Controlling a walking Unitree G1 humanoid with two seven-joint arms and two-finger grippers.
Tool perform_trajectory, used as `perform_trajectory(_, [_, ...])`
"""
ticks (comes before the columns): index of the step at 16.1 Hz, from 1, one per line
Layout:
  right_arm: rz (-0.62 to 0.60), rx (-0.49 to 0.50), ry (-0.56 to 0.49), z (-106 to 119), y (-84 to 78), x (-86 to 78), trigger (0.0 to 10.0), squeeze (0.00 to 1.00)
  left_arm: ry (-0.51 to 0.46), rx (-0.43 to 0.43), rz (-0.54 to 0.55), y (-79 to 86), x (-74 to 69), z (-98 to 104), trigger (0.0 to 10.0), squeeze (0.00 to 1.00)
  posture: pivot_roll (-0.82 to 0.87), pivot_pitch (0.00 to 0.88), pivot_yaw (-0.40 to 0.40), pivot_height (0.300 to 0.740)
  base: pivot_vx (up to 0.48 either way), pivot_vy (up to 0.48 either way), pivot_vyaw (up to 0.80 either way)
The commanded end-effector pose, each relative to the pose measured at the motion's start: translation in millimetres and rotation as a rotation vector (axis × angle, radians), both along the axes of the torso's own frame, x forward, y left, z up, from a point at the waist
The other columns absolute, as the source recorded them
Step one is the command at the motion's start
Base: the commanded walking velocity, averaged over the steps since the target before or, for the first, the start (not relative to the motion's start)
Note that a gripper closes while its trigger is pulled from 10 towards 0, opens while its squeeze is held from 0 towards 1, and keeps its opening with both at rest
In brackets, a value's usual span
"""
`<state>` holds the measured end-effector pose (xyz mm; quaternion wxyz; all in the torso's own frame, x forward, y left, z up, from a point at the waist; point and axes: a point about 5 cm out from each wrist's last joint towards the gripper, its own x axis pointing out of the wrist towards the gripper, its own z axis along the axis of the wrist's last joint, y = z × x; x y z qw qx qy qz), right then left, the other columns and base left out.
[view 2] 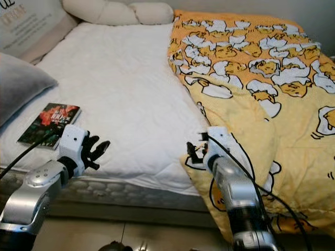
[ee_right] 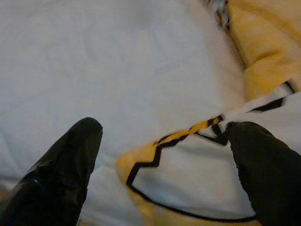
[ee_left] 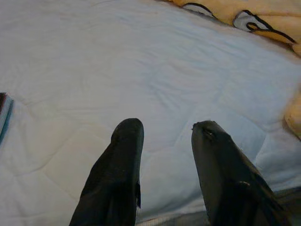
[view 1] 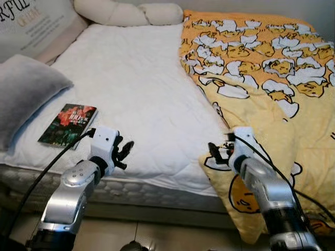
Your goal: Clean up the room
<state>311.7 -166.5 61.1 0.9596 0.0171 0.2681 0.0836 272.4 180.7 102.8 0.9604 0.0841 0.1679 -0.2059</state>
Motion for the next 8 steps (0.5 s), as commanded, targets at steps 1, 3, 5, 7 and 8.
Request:
perform_trajectory(1, [-0.009,-0.043,0.032,-2,-5.3,7.6,10.0,1.0,0.004,0.033,-0.088,-4.7,-0.1,6,10.0,0.0,0.05,0.0,0.018,0.74,0.0,0.0,0.0])
perform_trajectory(3, [-0.016,-0.114,0.07,-4,-8.7,22.1,10.0,1.0,0.038,0.099,-0.197,-3.7,0.2,9,10.0,0.0,0.07,0.0,0.02,0.74,0.0,0.0,0.0])
perform_trajectory(5, [-0.011,-0.149,0.061,-2,-9.0,30.7,10.0,1.0,0.053,0.091,-0.221,-1.8,1.4,14,10.0,1.0,0.08,0.0,0.034,0.74,0.0,0.0,0.0])
perform_trajectory(7, [-0.011,-0.149,0.061,-2,-9.0,30.7,10.0,1.0,0.053,0.091,-0.221,-1.8,1.4,14,10.0,1.0,0.08,0.0,0.034,0.74,0.0,0.0,0.0])
perform_trajectory(8, [-0.011,-0.149,0.061,-2,-9.0,30.7,10.0,1.0,0.053,0.091,-0.221,-1.8,1.4,14,10.0,1.0,0.08,0.0,0.034,0.74,0.0,0.0,0.0])
